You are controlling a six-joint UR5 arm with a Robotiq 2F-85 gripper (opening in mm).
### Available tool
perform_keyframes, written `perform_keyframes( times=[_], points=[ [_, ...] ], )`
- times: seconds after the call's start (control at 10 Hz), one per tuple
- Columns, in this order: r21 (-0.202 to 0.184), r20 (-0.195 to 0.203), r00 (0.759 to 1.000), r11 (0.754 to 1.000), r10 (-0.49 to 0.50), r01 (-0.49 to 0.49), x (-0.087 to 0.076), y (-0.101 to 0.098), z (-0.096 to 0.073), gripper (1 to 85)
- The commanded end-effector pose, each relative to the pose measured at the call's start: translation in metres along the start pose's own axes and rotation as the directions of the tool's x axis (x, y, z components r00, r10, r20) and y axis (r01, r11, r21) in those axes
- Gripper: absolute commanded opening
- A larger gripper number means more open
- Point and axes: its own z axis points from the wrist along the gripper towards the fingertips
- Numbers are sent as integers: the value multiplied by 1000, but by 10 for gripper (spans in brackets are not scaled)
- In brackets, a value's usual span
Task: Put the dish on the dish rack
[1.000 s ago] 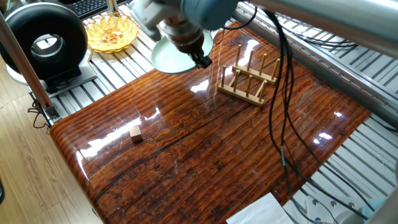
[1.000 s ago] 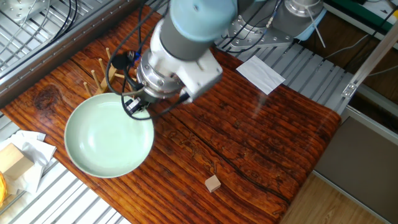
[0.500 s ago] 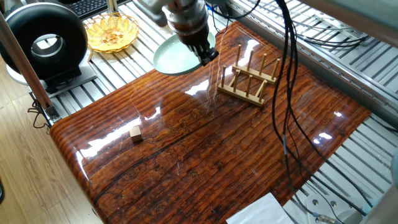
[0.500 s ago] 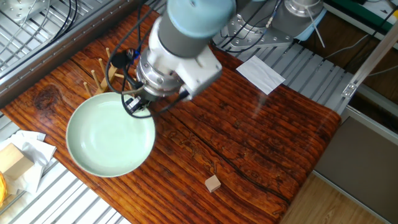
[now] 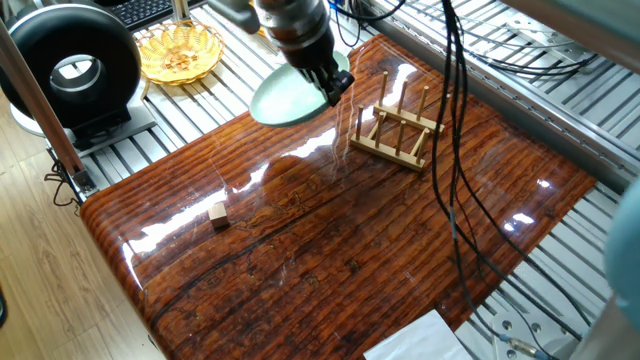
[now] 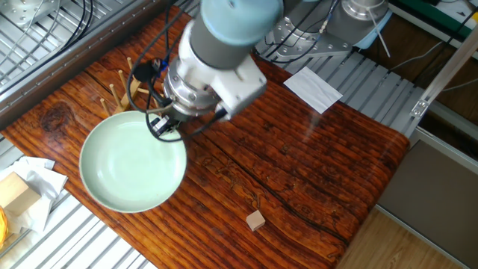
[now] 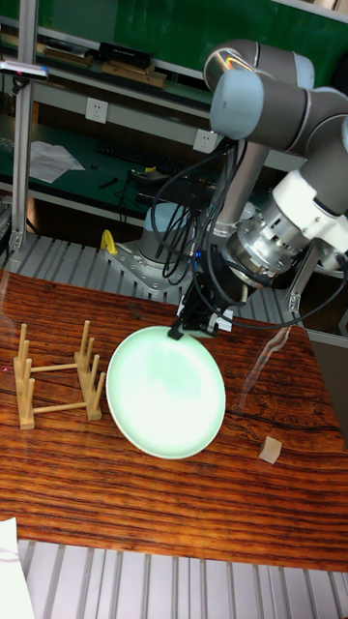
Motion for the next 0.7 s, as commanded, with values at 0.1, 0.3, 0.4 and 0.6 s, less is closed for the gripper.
perform_keyframes(
  times=[0.1, 0.3, 0.4, 0.6],
  points=[
    [-106, -11, 999, 994, -36, 34, -6, 26, -8, 10],
    [-161, -43, 997, 985, -64, 57, 0, 39, -10, 10],
    [-193, -31, 997, 979, -78, 70, -1, 47, -10, 10],
    [-238, 26, 994, 965, -106, 109, -9, 55, -7, 10]
  ],
)
